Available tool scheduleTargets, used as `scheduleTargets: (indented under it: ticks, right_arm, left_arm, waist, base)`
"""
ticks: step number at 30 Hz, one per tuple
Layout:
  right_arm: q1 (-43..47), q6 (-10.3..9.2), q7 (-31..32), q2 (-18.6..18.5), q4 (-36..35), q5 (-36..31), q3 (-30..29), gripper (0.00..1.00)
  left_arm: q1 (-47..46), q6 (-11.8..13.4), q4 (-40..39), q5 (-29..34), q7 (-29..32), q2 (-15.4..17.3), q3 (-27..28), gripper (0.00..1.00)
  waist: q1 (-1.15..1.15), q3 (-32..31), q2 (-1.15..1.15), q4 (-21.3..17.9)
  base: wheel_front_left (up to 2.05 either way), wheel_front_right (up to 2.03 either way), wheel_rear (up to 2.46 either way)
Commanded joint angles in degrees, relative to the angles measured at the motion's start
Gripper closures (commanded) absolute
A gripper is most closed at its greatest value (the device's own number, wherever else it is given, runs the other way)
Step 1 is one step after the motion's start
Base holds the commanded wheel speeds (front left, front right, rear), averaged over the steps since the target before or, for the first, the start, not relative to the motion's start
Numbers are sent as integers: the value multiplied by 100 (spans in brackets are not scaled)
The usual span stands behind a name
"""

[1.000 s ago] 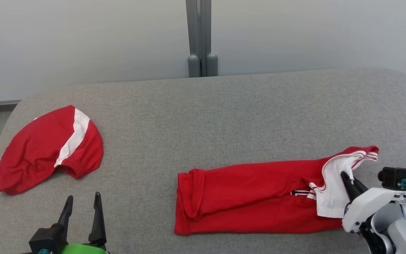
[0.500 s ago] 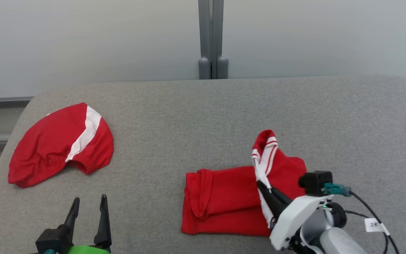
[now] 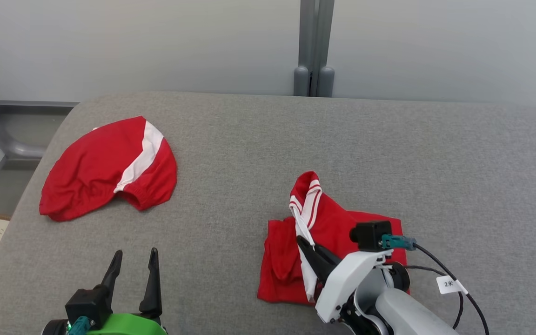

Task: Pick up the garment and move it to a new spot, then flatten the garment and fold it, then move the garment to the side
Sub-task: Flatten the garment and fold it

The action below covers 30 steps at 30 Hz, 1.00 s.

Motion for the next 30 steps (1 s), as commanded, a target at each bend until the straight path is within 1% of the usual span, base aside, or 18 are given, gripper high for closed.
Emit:
scheduleTargets:
  ticks: [1,5,6,7,8,11,14,17,19,21,23,26,30]
  right_arm:
    - [-156,3,-133,-21,151,136,107,100]
    - [-445,3,-390,-19,648,498,469,100]
    - [-513,3,-455,-20,744,571,536,96]
    - [-586,3,-535,-15,846,669,624,27]
    - [-645,3,-619,-15,955,749,699,0]
    - [-830,3,-875,-22,1238,807,805,0]
    - [-1039,3,-1106,-19,1525,693,755,0]
    - [-1204,3,-1253,-21,1772,393,506,0]
    - [-1241,3,-1292,-124,1831,131,253,0]
    - [-1190,2,-1300,-290,1622,-160,-144,0]
    - [-940,2,-1297,-423,1336,-479,-508,0]
    - [-572,3,-1297,-626,760,-978,-1046,0]
    - [55,3,-1297,-740,26,-1521,-1568,0]
  left_arm:
    - [-109,-26,18,-30,-3,9,-28,0]
    - [-151,-22,58,-67,-3,9,-109,0]
    - [-155,-22,66,-78,-3,9,-126,0]
    - [-159,-22,70,-87,-3,9,-132,0]
    - [-159,-22,77,-94,-3,9,-140,0]
    - [-145,-21,91,-96,-3,9,-118,0]
    - [-111,-9,72,-101,-2,9,-82,0]
    - [-51,8,37,-99,-2,9,-52,0]
    - [-18,15,19,-95,-2,10,-30,0]
    - [10,25,-10,-78,-2,9,-1,0]
    - [44,36,-35,-54,-2,10,40,0]
    - [94,46,-84,-29,-2,10,96,0]
    - [160,57,-125,-12,-2,10,159,0]
  waist:
    - [0,67,0,119]
    - [0,107,0,193]
    - [0,114,0,203]
    - [0,121,0,207]
    - [0,124,0,203]
    - [0,106,0,143]
    - [0,71,0,19]
    - [0,20,0,-118]
    - [0,-16,0,-207]
    - [0,-49,0,-304]
    - [0,-78,0,-396]
    - [0,-113,0,-534]
    - [0,-142,0,-709]
  base:
    - [0,0,0]
    - [0,0,0]
    - [0,0,0]
    - [0,0,0]
    - [0,0,0]
    - [0,0,0]
    - [0,0,0]
    - [0,0,0]
    - [0,0,0]
    - [0,0,0]
    - [0,0,0]
    - [0,0,0]
    - [0,0,0]
